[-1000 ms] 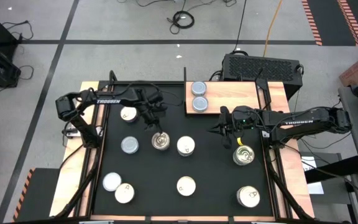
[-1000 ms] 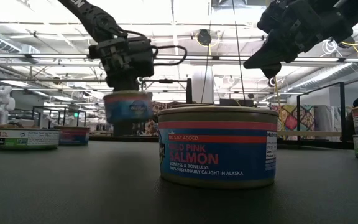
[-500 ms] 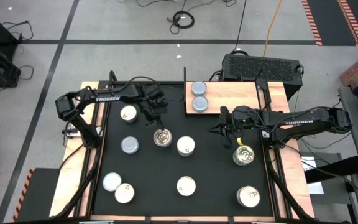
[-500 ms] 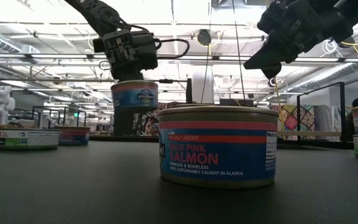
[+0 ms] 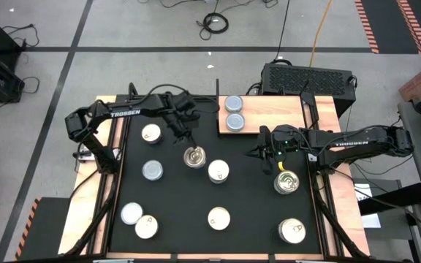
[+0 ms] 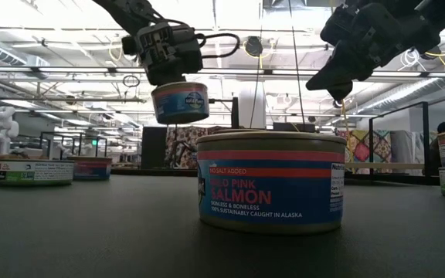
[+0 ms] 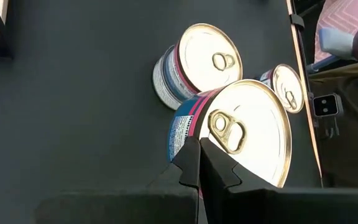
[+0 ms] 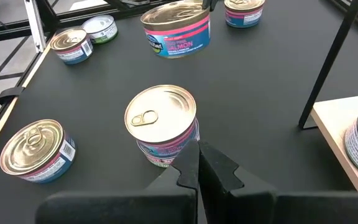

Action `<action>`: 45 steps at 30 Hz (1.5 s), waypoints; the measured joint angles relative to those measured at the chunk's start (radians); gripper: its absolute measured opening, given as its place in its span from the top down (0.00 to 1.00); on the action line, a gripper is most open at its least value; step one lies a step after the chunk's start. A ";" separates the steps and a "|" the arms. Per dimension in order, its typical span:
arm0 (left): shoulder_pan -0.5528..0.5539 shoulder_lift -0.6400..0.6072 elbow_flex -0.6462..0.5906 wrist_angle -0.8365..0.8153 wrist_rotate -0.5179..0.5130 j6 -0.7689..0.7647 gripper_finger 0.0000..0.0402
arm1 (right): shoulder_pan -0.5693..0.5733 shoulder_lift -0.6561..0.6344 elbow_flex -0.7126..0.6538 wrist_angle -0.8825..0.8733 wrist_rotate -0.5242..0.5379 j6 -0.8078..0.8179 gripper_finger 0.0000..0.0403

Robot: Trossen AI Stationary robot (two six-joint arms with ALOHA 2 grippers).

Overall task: Stack canned seafood by type on shelf
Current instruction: Put the blue pink tuna can on the shelf

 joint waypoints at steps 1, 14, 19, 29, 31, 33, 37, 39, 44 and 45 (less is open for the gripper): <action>0.000 0.000 0.005 0.001 0.000 -0.001 1.00 | 0.000 0.000 0.000 0.000 0.000 -0.001 1.00; 0.000 0.000 0.071 0.009 -0.076 -0.038 1.00 | 0.000 0.000 0.000 -0.009 0.032 -0.006 1.00; 0.000 0.000 0.071 0.017 -0.079 -0.055 1.00 | 0.000 0.000 0.000 -0.011 0.032 -0.006 1.00; 0.000 0.000 0.084 0.047 -0.080 -0.108 1.00 | 0.000 0.000 0.000 -0.011 0.034 -0.005 1.00; 0.000 0.000 0.110 0.047 -0.080 -0.109 1.00 | 0.000 0.000 0.000 -0.017 0.035 0.000 1.00; 0.000 0.000 0.147 0.048 -0.080 -0.110 1.00 | -0.005 0.000 0.000 -0.034 0.048 0.004 1.00; -0.001 0.000 0.248 0.051 -0.123 -0.109 1.00 | -0.028 0.000 0.000 -0.086 0.106 0.034 1.00; -0.001 0.007 0.296 0.073 -0.170 -0.109 1.00 | -0.042 0.000 0.000 -0.107 0.108 0.044 1.00; 0.008 0.058 0.416 0.116 -0.180 -0.101 1.00 | -0.058 0.000 0.000 -0.114 0.108 0.056 1.00; 0.011 0.073 0.438 0.132 -0.180 -0.101 1.00 | -0.058 -0.001 0.000 -0.116 0.108 0.056 1.00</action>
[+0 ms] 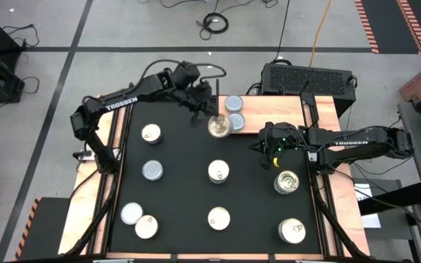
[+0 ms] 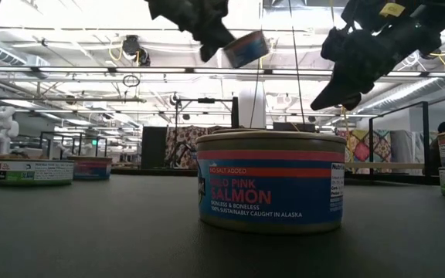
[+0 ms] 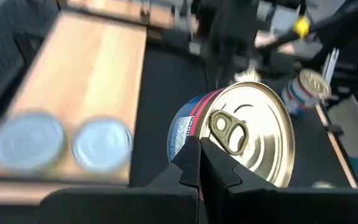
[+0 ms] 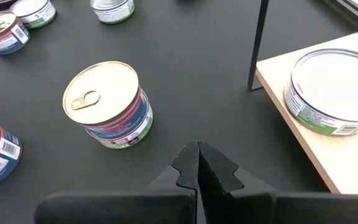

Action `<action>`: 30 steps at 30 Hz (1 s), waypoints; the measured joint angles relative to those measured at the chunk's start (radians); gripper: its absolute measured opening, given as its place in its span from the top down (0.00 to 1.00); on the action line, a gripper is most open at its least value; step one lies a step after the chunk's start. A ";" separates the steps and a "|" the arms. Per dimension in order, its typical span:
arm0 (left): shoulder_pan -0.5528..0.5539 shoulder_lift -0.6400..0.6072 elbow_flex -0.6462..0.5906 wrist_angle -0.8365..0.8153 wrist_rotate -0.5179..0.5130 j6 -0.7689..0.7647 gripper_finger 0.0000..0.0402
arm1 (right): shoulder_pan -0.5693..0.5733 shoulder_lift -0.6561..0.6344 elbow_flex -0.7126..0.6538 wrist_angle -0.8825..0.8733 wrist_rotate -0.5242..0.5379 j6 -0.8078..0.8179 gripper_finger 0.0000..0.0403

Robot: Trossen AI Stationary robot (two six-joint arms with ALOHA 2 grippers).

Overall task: Stack canned seafood by type on shelf
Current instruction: Put the blue pink tuna can on the shelf

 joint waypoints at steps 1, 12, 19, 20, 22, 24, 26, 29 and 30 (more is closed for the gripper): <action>0.001 0.017 0.020 0.017 0.000 0.000 1.00 | 0.000 0.000 0.000 -0.003 0.000 0.000 1.00; 0.049 0.331 0.335 0.137 0.005 -0.025 1.00 | 0.000 -0.008 0.000 -0.060 -0.003 0.033 1.00; 0.074 0.558 0.591 0.185 0.037 -0.118 1.00 | 0.000 -0.082 0.000 -0.115 0.000 0.055 1.00; 0.074 0.585 0.619 0.188 0.037 -0.120 1.00 | 0.000 -0.093 0.000 -0.125 0.000 0.064 1.00; 0.072 0.639 0.667 0.194 0.037 -0.137 1.00 | 0.002 -0.117 0.000 -0.159 0.000 0.089 1.00; 0.073 0.678 0.690 0.210 0.035 -0.146 1.00 | 0.002 -0.137 0.000 -0.200 0.015 0.117 1.00; 0.074 0.697 0.683 0.252 0.029 -0.165 1.00 | 0.002 -0.156 0.000 -0.250 0.054 0.146 1.00; 0.078 0.722 0.691 0.280 0.026 -0.167 1.00 | 0.001 -0.177 0.000 -0.298 0.115 0.184 1.00; 0.079 0.732 0.692 0.302 0.026 -0.181 1.00 | 0.002 -0.184 0.000 -0.312 0.131 0.192 1.00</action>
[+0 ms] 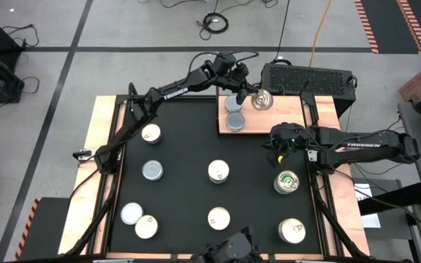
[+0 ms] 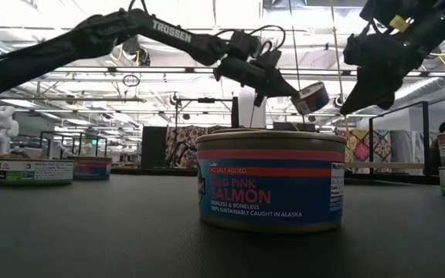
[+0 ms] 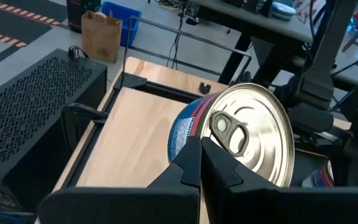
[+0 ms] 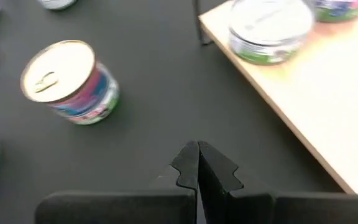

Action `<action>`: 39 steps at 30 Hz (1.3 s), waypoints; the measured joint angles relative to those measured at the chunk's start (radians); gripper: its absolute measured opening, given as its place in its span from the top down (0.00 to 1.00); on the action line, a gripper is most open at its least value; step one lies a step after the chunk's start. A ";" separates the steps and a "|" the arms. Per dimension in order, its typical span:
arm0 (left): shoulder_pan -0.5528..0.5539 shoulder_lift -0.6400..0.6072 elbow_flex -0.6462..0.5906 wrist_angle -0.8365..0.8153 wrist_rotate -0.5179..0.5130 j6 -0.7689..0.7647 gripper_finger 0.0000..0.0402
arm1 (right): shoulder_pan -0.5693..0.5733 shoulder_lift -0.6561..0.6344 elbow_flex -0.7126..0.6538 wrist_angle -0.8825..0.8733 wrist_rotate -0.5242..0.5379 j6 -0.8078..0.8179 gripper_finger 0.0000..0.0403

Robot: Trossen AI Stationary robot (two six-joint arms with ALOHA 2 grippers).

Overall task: Stack canned seafood by type on shelf
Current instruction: Put the blue pink tuna can on the shelf

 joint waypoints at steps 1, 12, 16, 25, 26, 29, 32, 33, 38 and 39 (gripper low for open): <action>0.000 0.009 0.000 0.023 0.000 -0.022 1.00 | 0.000 -0.003 0.000 -0.010 0.012 0.003 1.00; -0.039 0.087 0.000 0.096 -0.080 -0.024 1.00 | 0.000 -0.007 0.000 -0.004 0.032 0.018 1.00; -0.049 0.089 0.000 0.102 -0.121 0.017 1.00 | 0.000 -0.007 0.000 -0.002 0.032 0.018 1.00; -0.083 0.089 -0.001 0.129 -0.176 0.080 1.00 | 0.000 -0.007 0.000 0.028 0.032 0.018 1.00; -0.085 0.089 -0.001 0.128 -0.188 0.089 1.00 | 0.000 -0.007 0.000 0.028 0.031 0.021 1.00; -0.085 0.103 -0.001 0.123 -0.200 0.096 1.00 | 0.000 -0.007 0.000 0.028 0.031 0.025 1.00; -0.084 0.119 -0.001 0.113 -0.205 0.092 1.00 | 0.000 -0.007 0.000 0.028 0.030 0.026 1.00; -0.082 0.121 -0.001 0.114 -0.203 0.075 1.00 | 0.000 -0.007 0.000 0.028 0.030 0.026 1.00; -0.078 0.146 -0.001 0.104 -0.183 0.020 1.00 | 0.000 -0.006 0.000 0.025 0.026 0.029 1.00; -0.078 0.153 -0.001 0.104 -0.183 0.018 1.00 | 0.000 -0.006 0.000 0.025 0.026 0.033 1.00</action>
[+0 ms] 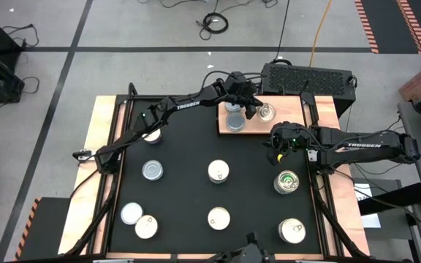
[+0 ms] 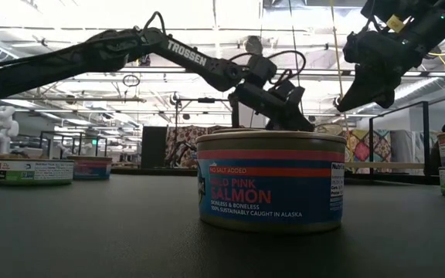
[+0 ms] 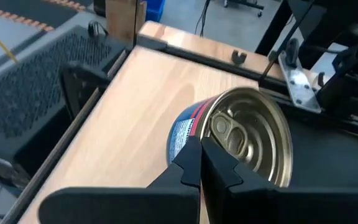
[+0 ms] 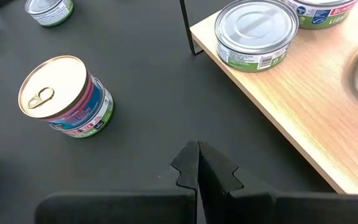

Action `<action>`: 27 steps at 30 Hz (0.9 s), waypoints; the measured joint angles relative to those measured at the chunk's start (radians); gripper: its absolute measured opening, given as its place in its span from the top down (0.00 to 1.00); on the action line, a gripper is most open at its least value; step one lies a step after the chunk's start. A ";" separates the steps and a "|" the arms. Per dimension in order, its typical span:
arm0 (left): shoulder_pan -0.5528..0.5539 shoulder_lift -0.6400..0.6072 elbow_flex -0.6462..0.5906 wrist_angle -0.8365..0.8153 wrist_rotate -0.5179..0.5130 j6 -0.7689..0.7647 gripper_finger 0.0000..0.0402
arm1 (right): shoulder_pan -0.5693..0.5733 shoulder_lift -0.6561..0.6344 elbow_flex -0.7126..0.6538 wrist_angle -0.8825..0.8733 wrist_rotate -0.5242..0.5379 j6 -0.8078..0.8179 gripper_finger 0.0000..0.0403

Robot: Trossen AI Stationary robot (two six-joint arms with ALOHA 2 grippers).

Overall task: Stack canned seafood by type on shelf
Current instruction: Put the blue pink tuna can on the shelf

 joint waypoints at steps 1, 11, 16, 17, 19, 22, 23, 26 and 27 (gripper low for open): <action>0.000 0.003 0.000 0.000 0.000 -0.002 1.00 | 0.000 0.000 0.000 0.000 0.000 0.001 1.00; 0.000 0.003 -0.003 -0.025 -0.005 -0.020 1.00 | 0.000 0.001 0.000 0.000 0.000 0.010 1.00; -0.004 0.003 -0.003 -0.027 -0.005 -0.019 0.96 | 0.000 0.001 0.000 -0.002 0.000 0.011 1.00; -0.005 0.003 -0.003 -0.025 -0.007 -0.019 0.94 | 0.000 0.001 0.000 -0.002 0.000 0.011 1.00; -0.005 0.003 -0.003 -0.022 -0.007 -0.019 0.91 | 0.000 0.001 0.000 -0.002 0.000 0.011 1.00; -0.006 0.003 -0.003 -0.025 -0.007 -0.020 0.87 | 0.000 0.001 0.000 -0.002 0.000 0.011 1.00; -0.006 0.003 -0.003 -0.025 -0.007 -0.020 0.85 | 0.000 0.001 0.000 -0.002 0.000 0.011 1.00; -0.006 0.001 -0.003 -0.028 -0.003 -0.020 0.83 | 0.000 0.001 0.000 -0.002 0.000 0.011 1.00; -0.004 0.000 -0.002 -0.030 0.004 -0.021 0.83 | 0.000 0.001 0.000 -0.002 0.000 0.011 1.00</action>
